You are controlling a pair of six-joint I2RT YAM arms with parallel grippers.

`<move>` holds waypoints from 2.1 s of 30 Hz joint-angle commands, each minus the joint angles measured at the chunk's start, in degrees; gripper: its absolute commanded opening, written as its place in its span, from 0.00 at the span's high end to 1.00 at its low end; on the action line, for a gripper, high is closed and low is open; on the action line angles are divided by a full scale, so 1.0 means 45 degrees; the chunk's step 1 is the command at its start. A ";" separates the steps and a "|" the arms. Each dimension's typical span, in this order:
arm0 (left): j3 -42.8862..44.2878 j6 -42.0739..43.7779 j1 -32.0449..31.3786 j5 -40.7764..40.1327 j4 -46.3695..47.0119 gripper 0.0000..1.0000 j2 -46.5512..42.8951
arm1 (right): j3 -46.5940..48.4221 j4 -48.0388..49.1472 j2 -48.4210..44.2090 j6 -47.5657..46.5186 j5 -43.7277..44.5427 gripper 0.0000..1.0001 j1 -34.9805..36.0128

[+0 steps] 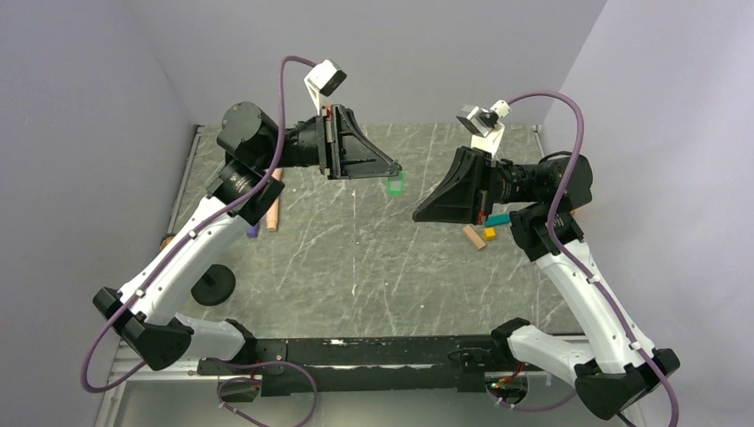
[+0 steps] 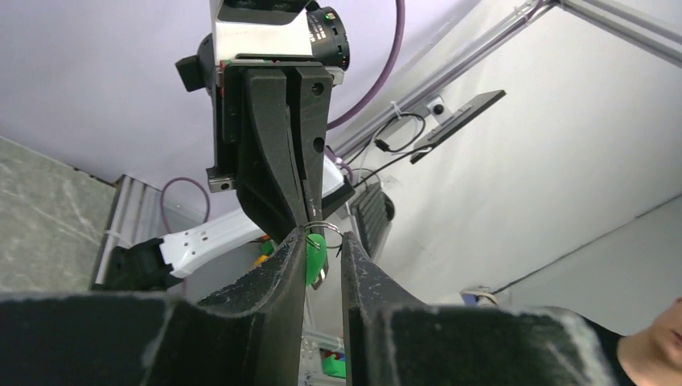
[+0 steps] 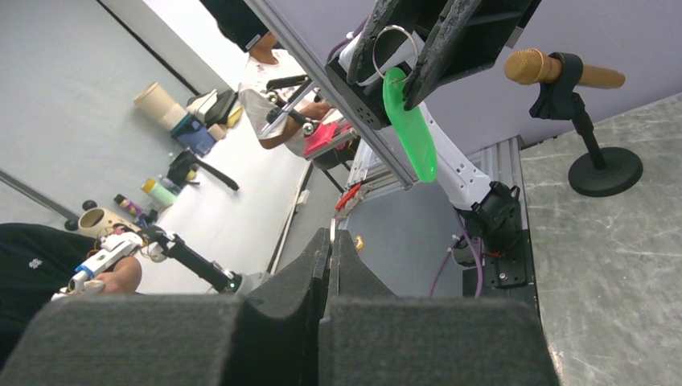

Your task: Remove the keys from the keyring

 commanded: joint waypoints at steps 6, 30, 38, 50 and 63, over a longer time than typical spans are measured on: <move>0.0844 0.2526 0.0004 -0.0682 -0.2754 1.00 -0.0774 | -0.0004 0.0353 -0.0126 -0.0305 -0.0144 1.00 0.0071; 0.1685 0.7512 0.0003 -0.2932 -0.8692 1.00 -0.1617 | 0.0318 -0.9266 -0.0501 -0.6789 0.2575 1.00 0.0079; 0.1917 0.8440 0.0000 -0.3413 -0.9735 1.00 -0.2000 | 0.0491 -1.2914 0.0453 -0.8493 0.5479 1.00 0.0060; 0.2338 1.0026 0.0007 -0.5004 -1.2133 1.00 -0.2854 | -0.1476 -1.3720 0.2913 -0.8589 0.8713 1.00 0.0078; 0.2678 1.1081 0.0005 -0.6268 -1.4303 1.00 -0.3549 | -0.2967 -0.9670 0.6270 -0.7264 0.8066 1.00 0.0073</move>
